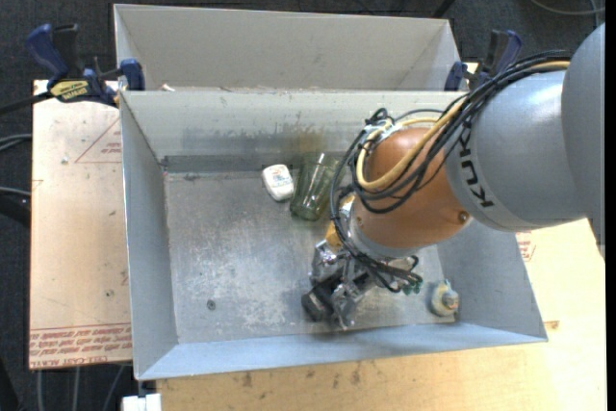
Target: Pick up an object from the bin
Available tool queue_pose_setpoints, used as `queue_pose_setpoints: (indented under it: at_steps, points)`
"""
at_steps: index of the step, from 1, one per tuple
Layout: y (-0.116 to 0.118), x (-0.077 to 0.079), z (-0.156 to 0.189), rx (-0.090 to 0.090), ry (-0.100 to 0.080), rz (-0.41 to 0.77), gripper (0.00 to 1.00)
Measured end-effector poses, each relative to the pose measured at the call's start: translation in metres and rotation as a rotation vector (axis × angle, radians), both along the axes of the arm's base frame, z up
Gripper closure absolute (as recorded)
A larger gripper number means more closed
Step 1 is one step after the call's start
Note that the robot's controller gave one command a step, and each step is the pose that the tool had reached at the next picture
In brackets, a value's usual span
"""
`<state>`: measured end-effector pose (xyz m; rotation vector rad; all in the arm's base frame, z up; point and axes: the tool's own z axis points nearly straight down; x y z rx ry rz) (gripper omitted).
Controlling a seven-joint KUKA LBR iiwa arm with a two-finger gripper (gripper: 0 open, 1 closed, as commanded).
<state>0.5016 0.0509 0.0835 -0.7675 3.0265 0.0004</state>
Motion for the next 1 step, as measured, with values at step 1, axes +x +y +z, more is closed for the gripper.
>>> queue_pose_setpoints:
  at_steps: [1]
  points:
    - [-0.0326, -0.0027, 0.126, -0.006, 0.017, 0.262, 1.0]
